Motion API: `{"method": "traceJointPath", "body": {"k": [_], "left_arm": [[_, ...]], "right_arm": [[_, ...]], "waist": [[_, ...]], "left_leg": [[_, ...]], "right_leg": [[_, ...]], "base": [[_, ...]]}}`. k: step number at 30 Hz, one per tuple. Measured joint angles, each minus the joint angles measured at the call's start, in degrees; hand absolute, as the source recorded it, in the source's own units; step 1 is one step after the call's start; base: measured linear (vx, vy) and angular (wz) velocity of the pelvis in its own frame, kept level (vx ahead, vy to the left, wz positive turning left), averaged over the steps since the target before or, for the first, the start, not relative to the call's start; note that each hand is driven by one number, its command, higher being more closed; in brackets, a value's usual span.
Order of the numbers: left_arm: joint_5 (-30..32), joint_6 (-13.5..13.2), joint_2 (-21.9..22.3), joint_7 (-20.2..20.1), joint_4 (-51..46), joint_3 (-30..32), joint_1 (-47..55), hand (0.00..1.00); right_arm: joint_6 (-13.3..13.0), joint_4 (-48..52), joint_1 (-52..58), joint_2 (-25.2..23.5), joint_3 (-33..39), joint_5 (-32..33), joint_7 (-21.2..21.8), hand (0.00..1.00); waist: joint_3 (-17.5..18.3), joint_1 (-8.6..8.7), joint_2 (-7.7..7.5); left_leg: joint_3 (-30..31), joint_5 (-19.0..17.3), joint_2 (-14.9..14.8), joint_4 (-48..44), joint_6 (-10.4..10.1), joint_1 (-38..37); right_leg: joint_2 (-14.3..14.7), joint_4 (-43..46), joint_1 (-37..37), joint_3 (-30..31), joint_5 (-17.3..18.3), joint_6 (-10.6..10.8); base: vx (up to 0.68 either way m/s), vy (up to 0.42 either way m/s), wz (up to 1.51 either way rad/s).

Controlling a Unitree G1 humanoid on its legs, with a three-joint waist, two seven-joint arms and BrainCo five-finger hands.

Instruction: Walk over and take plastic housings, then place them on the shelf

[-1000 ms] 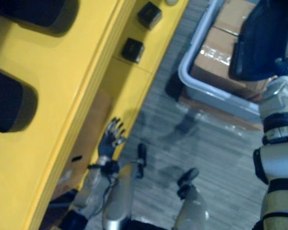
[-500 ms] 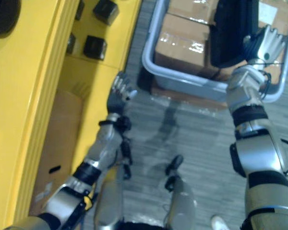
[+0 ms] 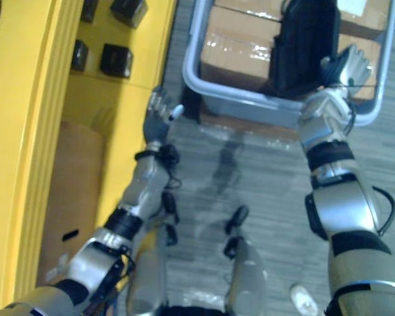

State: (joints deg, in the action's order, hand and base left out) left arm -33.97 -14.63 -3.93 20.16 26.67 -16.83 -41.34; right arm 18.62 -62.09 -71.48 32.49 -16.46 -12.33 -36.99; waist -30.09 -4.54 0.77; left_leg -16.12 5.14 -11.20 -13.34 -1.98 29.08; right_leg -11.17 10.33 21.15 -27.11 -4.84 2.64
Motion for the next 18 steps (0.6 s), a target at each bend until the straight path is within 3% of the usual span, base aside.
{"method": "traceJointPath", "body": {"k": [2,6,11,18], "left_arm": [[-1.02,-0.05,0.06,-0.62,0.00,-1.07,1.47,0.00],[-8.77,0.61,1.22,-2.99,0.00,-1.97,3.36,0.00],[-13.98,2.29,1.74,-5.04,1.57,-1.72,1.25,0.00],[-15.71,3.59,1.52,-5.07,7.35,1.10,-6.38,0.00]], "right_arm": [[-0.19,-0.09,-0.57,0.00,0.01,0.23,-1.77,1.00],[-2.35,-0.02,-2.44,0.03,-0.01,-1.91,-4.44,1.00],[-4.14,2.25,-2.49,0.04,-0.01,-5.07,-5.57,1.00],[-7.26,10.18,-2.72,0.02,-0.03,-8.95,-6.85,1.00]], "waist": [[0.00,-0.21,0.03],[-0.01,-0.57,0.07],[-0.01,-0.65,0.08],[-0.01,1.65,0.07]], "left_leg": [[0.07,0.05,0.16,0.04,0.07,0.00],[0.31,0.23,0.60,0.16,0.32,0.00],[0.28,0.22,0.62,-0.27,0.33,-0.02],[-1.32,0.03,-0.50,-1.19,0.50,-0.78]], "right_leg": [[-0.14,0.00,0.00,-0.08,0.00,0.01],[-0.66,0.24,-0.05,-0.48,0.03,0.06],[-0.78,0.42,-0.12,-0.36,-0.03,0.17],[0.11,-0.04,-0.11,1.44,-0.97,-0.06]], "base": [[0.02,0.031,0.03],[0.00,0.031,0.05],[-0.01,0.008,0.00],[-0.03,0.001,-0.13]]}}
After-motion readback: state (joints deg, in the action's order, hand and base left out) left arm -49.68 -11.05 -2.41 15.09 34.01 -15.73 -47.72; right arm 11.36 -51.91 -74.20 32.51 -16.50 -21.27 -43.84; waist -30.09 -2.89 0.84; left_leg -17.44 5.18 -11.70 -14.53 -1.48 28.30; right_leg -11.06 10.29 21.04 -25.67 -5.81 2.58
